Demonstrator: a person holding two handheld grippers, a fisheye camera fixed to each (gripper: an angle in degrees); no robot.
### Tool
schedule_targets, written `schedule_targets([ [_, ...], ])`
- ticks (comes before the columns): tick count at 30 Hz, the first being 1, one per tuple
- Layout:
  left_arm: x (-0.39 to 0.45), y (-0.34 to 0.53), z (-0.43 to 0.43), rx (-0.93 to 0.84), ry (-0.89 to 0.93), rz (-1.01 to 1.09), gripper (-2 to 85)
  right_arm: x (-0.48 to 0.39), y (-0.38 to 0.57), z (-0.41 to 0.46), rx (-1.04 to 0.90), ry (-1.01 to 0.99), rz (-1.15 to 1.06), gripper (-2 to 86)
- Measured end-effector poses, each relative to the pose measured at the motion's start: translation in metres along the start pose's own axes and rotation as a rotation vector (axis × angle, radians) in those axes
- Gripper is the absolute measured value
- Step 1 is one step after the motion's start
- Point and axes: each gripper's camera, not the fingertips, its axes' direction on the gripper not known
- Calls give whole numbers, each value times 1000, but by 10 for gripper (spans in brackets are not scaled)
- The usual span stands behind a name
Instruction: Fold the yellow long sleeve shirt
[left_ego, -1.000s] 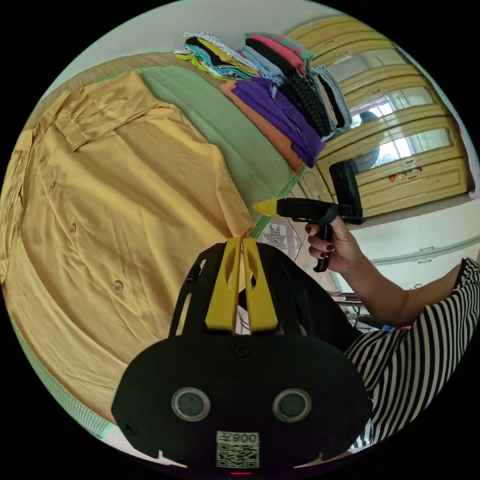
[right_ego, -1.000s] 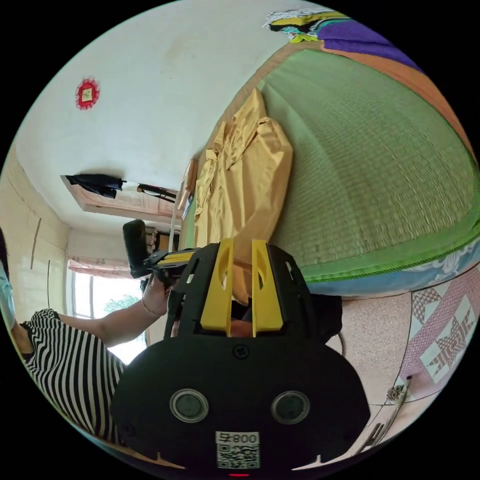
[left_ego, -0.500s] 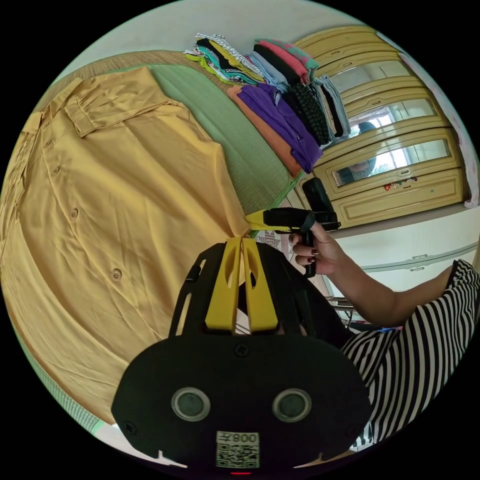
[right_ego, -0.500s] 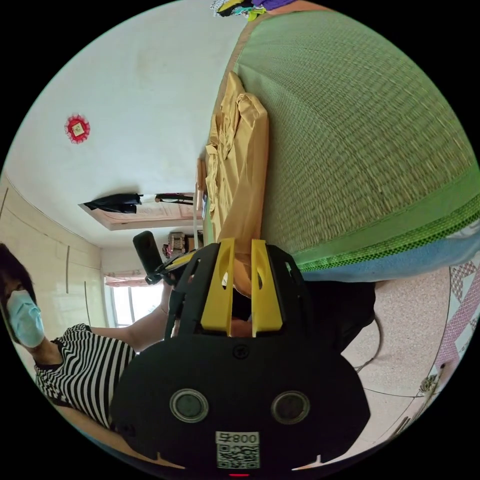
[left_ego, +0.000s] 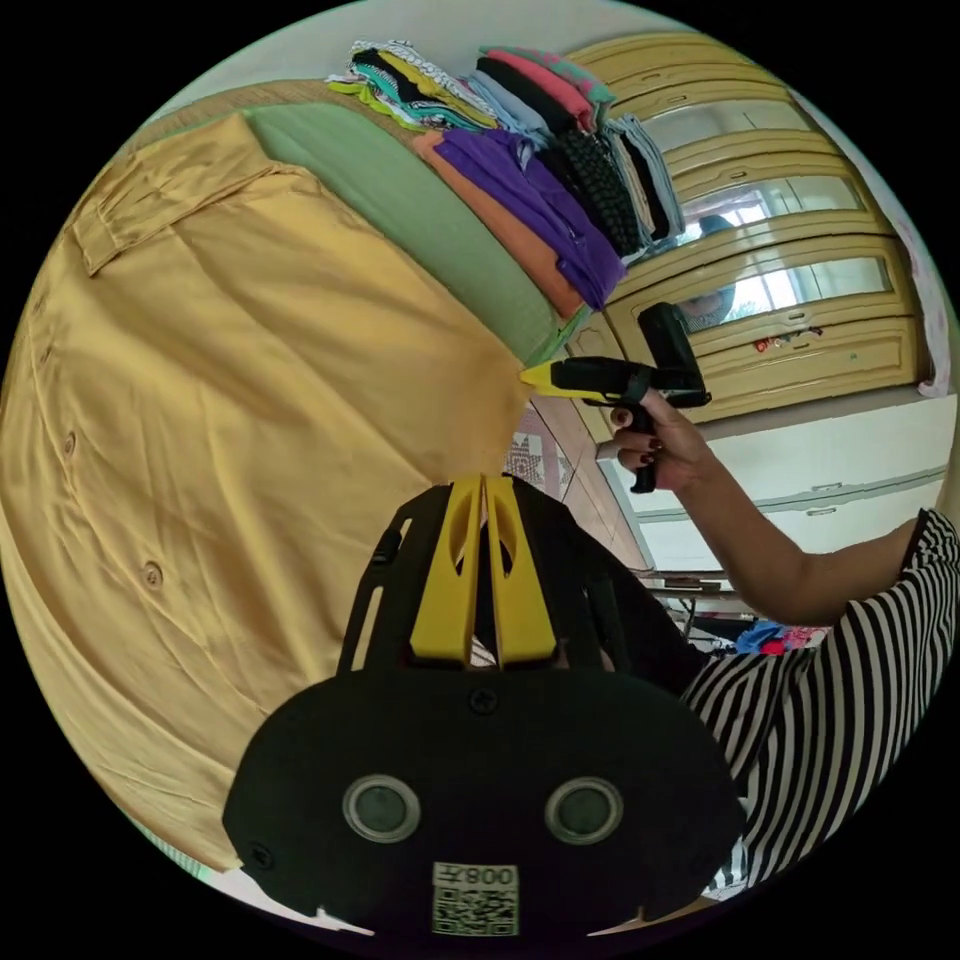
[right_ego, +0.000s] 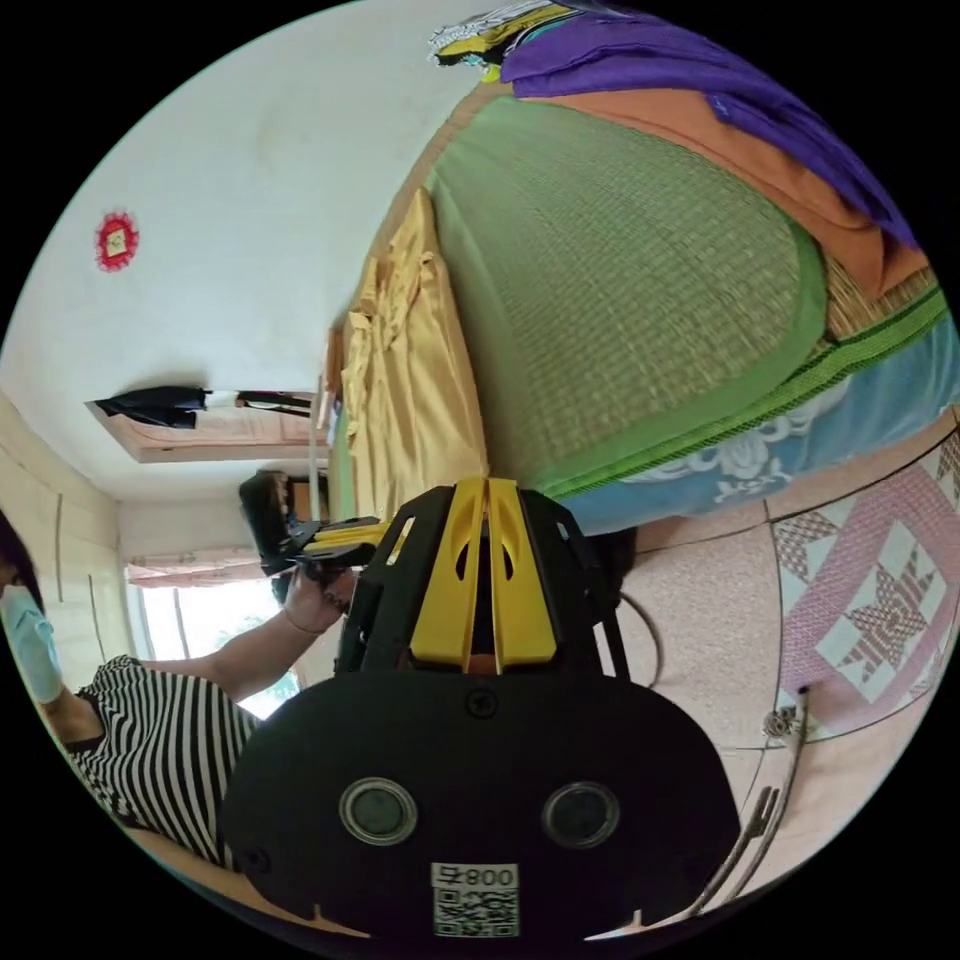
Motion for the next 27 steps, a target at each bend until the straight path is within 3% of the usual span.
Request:
schedule_targets([
  [10,-47,115,-75,203,-47,-216,33,-32,-12,16,-8,162,-30,31],
  [18,-113,309,-148,480,-226,-730,68,-57,-21,23,-3,246,-52,60],
  [21,-135,357,-141,519,-187,-865,75,-64,-29,26,-9,261,-46,57],
  [27,-161,390,-112,509,-72,-900,83,-74,-40,28,-19,313,-27,43],
])
